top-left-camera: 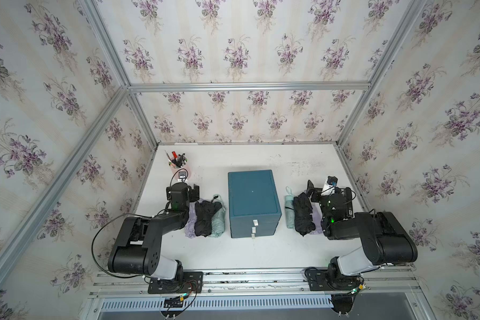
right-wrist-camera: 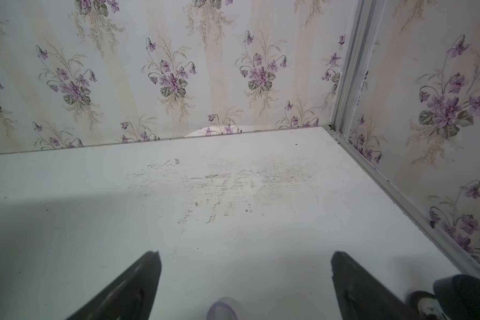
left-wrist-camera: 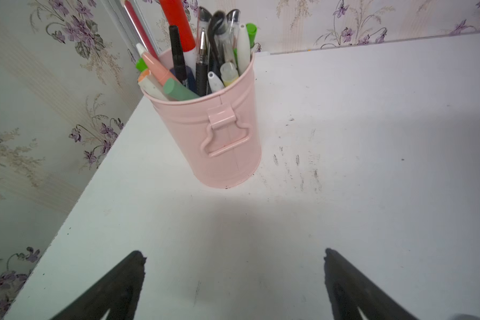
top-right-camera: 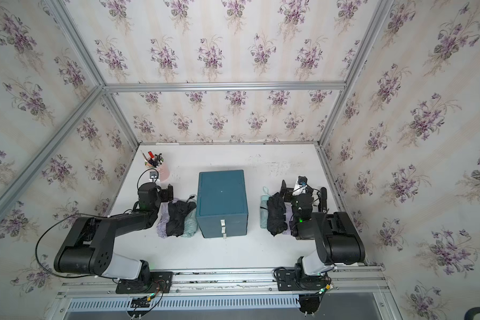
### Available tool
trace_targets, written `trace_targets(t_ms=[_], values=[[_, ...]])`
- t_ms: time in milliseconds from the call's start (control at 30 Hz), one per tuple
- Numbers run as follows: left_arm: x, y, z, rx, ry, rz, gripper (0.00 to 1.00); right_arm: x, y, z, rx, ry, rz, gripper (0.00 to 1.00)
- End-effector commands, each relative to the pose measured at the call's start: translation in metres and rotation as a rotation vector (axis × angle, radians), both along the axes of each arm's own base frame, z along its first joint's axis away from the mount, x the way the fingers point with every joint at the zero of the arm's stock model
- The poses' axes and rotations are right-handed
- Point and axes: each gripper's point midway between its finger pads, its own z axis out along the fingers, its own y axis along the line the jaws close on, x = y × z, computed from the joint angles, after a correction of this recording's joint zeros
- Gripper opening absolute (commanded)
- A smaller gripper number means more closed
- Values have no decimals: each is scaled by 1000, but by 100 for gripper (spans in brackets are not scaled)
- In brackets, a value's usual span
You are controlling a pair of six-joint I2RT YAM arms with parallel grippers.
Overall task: Place the umbrella in the drawer by color
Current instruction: Open the drawer in the storage box.
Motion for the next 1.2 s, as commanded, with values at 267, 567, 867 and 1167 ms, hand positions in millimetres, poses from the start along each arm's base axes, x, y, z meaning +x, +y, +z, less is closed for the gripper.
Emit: trace_targets(t_ms=[267, 567, 867, 1167], values=[[3, 0, 7, 0, -26, -2, 100, 0, 1, 1, -5, -3, 3, 100], [3, 0, 7, 0, -27, -2, 100, 0, 1, 1, -5, -3, 2, 100], [3, 0, 7, 1, -25, -2, 100, 0, 0, 1, -5, -4, 2, 100], [2, 8, 25, 10, -79, 41, 100, 22, -25, 23, 20, 90, -162, 100]])
